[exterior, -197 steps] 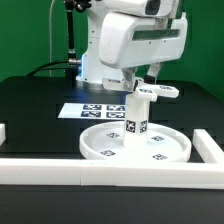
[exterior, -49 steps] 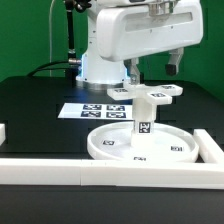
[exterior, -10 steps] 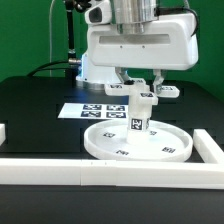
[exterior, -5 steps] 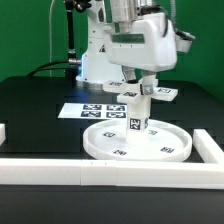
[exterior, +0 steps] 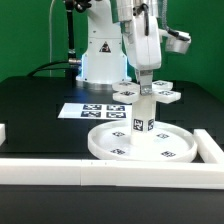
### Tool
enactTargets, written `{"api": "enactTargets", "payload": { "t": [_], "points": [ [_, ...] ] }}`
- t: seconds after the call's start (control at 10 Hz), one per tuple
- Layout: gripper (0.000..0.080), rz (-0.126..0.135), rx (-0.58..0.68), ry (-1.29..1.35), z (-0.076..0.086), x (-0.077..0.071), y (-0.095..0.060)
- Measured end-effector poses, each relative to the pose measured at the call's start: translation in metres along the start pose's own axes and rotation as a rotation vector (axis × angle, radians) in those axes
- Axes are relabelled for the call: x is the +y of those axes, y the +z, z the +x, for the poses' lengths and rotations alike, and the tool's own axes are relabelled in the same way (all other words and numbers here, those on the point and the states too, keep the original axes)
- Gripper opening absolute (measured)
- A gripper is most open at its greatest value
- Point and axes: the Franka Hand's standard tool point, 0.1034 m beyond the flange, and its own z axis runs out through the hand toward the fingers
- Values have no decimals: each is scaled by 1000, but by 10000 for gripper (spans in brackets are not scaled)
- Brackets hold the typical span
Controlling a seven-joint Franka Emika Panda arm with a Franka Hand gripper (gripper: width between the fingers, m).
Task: Assemble round table
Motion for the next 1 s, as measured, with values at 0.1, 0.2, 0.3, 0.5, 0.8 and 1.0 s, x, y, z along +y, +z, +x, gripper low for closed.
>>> {"api": "enactTargets", "payload": {
  "t": [0.1,0.2,0.3,0.5,0.8,1.0],
  "points": [
    [449,3,-1,52,0,0,0],
    [449,6,-2,96,0,-1,0],
    [449,29,-11,260,2,-3,-1],
    [449,82,-23,508,3,-5,-2],
    [449,136,-32,718,3,-6,-2],
    [449,142,-38,747,3,-7,-2]
  ]
}}
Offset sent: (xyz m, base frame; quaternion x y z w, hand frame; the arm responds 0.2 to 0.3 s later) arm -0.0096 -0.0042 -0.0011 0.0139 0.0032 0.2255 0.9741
